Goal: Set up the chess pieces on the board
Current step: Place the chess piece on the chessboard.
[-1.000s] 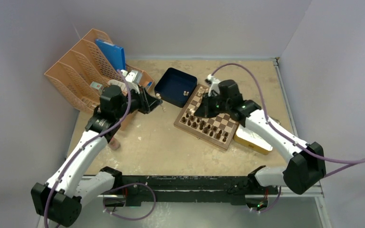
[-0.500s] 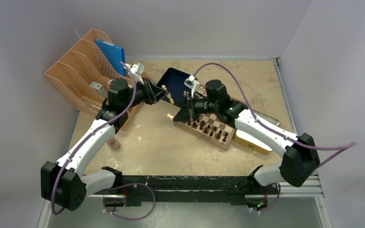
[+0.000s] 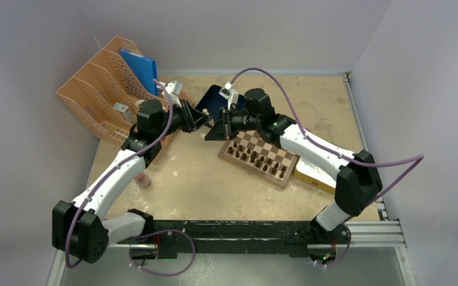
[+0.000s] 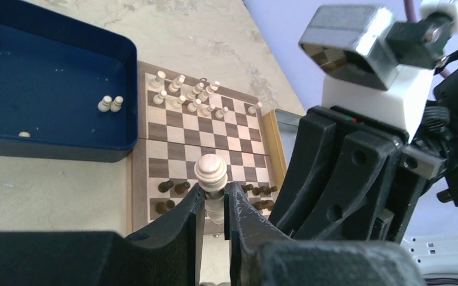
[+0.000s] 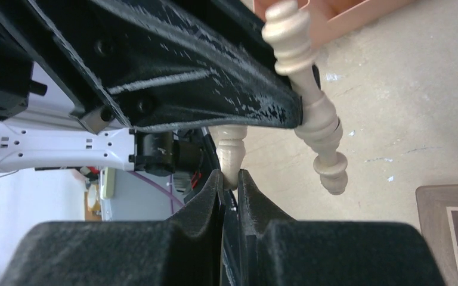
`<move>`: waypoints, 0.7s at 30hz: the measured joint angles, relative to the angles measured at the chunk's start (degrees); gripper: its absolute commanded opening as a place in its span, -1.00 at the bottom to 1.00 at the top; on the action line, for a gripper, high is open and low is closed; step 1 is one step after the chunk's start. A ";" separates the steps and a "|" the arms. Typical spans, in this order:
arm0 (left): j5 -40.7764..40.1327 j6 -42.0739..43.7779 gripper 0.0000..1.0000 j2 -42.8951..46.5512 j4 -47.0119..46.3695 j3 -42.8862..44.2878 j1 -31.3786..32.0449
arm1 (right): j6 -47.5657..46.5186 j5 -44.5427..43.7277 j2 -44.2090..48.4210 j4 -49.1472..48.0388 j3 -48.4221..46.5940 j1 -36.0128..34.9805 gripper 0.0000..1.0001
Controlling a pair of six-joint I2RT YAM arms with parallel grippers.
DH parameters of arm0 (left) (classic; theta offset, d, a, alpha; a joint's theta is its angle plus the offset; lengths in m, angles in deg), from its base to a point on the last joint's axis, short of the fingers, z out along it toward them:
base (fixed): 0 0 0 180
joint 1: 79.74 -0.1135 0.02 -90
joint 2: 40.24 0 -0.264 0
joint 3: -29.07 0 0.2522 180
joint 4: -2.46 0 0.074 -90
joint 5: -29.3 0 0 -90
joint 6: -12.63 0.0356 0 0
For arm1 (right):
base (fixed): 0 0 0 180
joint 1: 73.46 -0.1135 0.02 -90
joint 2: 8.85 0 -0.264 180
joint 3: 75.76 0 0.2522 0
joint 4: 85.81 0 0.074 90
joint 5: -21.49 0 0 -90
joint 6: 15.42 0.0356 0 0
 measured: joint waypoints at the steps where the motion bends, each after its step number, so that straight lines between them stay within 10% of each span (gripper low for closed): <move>1: -0.22 0.33 -1.00 0.11 0.22 -0.28 0.00 | 0.20 -0.46 -0.24 0.04 -0.28 0.00 -1.00; 21: -3.76 3.32 -1.00 0.42 4.02 -0.94 0.00 | 1.29 -9.09 0.96 0.92 -2.21 -0.44 -1.00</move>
